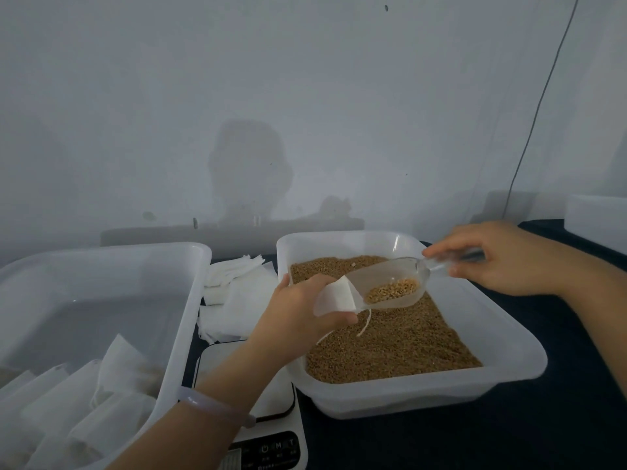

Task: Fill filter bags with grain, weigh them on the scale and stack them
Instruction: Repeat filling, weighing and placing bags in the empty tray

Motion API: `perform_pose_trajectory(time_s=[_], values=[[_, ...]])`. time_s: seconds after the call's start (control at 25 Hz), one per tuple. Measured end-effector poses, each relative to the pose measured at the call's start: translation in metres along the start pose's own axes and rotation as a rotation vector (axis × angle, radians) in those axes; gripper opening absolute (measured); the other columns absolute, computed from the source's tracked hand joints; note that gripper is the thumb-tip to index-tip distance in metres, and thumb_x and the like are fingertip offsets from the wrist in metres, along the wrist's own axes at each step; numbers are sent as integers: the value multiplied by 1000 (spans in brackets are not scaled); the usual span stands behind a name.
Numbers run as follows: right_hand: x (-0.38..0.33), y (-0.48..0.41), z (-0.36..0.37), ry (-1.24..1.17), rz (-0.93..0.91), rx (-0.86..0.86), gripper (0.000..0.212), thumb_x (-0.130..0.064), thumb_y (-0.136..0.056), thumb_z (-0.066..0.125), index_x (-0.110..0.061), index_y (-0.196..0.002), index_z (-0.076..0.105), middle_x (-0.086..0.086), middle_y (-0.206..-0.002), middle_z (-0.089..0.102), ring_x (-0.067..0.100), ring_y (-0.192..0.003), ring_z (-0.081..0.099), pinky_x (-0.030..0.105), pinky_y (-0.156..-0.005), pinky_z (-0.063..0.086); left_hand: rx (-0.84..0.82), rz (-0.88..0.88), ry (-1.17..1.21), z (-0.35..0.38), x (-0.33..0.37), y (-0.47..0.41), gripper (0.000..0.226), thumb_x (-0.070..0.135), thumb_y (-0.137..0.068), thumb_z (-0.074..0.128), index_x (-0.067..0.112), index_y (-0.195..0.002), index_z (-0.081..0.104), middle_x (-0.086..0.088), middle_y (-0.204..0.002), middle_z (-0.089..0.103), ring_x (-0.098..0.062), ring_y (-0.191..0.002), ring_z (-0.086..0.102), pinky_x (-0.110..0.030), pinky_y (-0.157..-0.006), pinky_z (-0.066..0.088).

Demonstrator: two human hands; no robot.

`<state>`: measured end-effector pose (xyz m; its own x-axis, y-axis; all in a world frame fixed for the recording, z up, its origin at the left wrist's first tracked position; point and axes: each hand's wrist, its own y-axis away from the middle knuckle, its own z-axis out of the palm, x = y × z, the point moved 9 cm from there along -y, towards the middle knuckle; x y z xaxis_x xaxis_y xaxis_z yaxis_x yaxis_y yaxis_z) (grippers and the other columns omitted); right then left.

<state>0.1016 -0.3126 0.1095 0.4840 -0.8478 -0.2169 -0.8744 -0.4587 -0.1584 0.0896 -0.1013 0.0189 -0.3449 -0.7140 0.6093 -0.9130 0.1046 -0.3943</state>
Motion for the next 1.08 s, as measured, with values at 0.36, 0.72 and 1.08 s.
perform_pose_trajectory(time_s=[0.36,0.72,1.08], values=[[-23,-17,-15,401,-64,53,34,-27,-94,53,-49,-120,52,-26,-106,46,2,-116,34,33,-111,-14,-55,-43,-177,15,6,-6,58,74,-57,67,32,-92,46,16,-79,60,-1,-77,53,-38,-118,8],[-46,-28,-13,526,-103,46,36,-28,-93,53,-45,-124,53,-21,-109,48,7,-125,27,45,-109,-21,-104,-42,-226,23,2,0,53,73,-68,60,27,-84,40,18,-68,45,5,-66,34,-38,-105,31],[-37,-24,1,443,-126,36,34,-28,-95,51,-44,-125,51,-17,-117,50,6,-109,46,31,-106,12,-57,-168,8,18,-21,0,50,58,-69,71,28,-99,45,21,-83,40,-16,-97,49,-34,-81,49]])
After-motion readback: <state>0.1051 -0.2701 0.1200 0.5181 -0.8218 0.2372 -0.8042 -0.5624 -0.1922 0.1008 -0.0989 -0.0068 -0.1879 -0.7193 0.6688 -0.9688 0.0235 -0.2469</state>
